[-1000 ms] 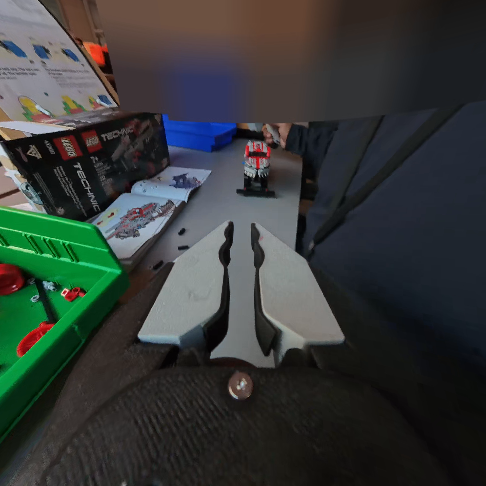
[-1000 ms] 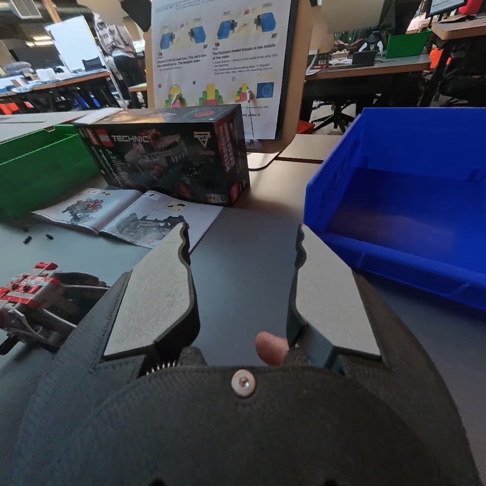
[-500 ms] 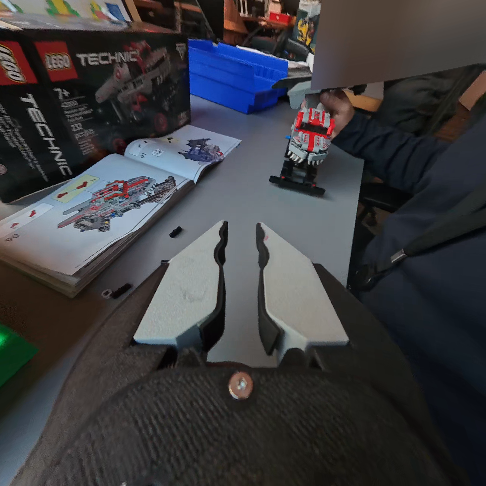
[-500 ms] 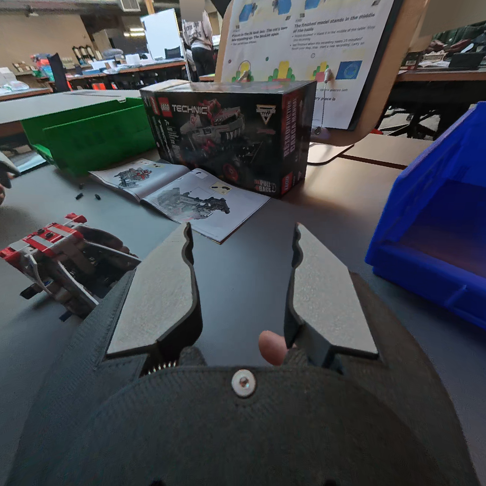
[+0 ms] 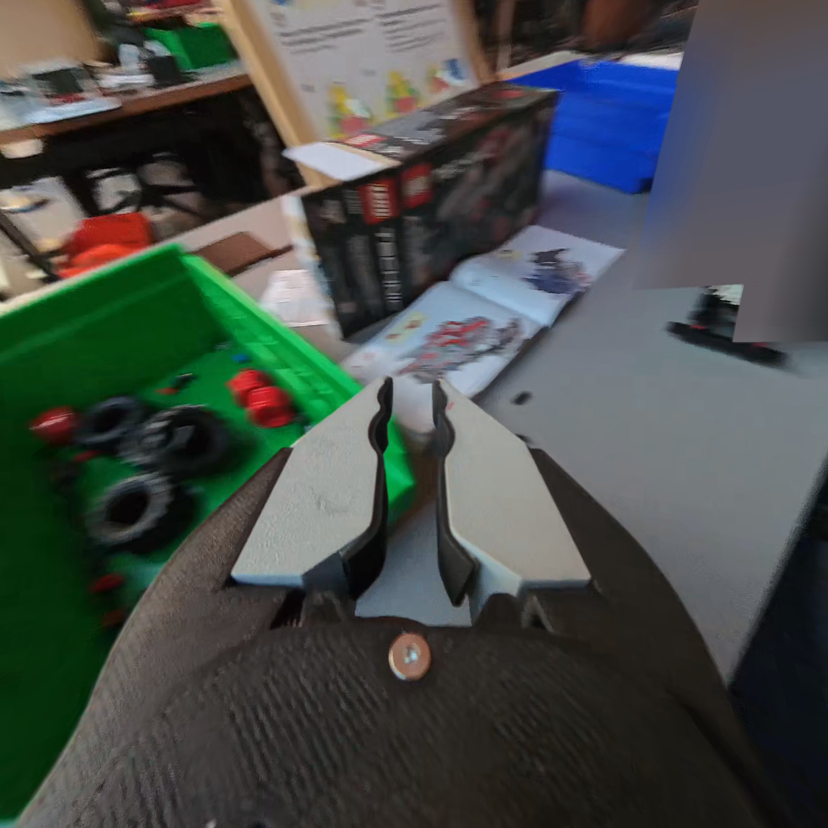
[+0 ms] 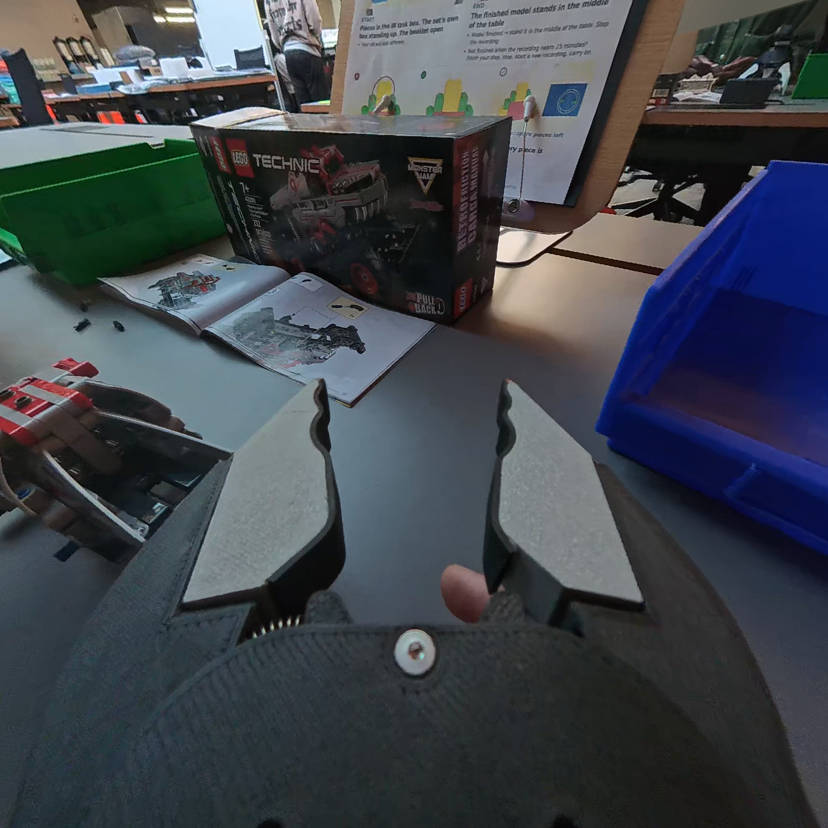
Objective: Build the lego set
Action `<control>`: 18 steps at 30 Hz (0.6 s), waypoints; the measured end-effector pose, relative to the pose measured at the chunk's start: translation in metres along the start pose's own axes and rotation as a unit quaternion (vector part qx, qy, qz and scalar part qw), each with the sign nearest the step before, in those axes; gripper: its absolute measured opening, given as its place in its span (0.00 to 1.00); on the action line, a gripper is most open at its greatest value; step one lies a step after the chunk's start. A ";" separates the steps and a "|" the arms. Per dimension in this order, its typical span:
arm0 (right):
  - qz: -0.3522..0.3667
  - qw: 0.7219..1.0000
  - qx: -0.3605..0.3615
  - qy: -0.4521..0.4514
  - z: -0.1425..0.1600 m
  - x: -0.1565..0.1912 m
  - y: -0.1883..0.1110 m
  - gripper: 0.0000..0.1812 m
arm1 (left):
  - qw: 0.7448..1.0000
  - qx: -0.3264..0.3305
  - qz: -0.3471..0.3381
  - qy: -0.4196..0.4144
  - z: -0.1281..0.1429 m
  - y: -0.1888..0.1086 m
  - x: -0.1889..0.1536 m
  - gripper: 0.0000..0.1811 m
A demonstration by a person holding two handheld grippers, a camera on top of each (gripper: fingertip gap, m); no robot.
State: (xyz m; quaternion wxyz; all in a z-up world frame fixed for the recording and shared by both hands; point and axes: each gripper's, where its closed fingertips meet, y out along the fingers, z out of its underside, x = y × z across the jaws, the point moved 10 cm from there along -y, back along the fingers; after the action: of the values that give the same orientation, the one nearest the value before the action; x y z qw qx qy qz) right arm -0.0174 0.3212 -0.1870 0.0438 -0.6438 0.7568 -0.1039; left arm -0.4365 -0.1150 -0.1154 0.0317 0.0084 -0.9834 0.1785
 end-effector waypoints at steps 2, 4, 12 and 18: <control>0.012 1.000 0.002 0.004 0.000 -0.002 0.000 0.41 | 0.998 0.046 -0.047 -0.007 -0.016 -0.012 0.041 0.09; 0.024 1.000 0.004 0.007 0.000 -0.004 0.000 0.41 | 0.992 0.102 -0.069 -0.001 -0.025 -0.009 0.077 0.09; 0.067 0.997 0.016 0.029 0.001 -0.013 0.000 0.41 | 0.945 0.322 0.050 0.019 -0.005 0.080 0.150 0.25; 0.087 0.995 0.031 0.041 0.002 -0.016 0.003 0.39 | 0.899 0.394 -0.086 0.172 0.005 0.102 0.182 0.24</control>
State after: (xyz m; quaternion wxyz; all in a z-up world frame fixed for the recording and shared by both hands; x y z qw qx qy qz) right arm -0.0168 0.3374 -0.1910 0.0417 -0.5691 0.8075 -0.1491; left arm -0.6212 -0.0221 -0.1443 0.2094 0.0738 -0.8074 0.5466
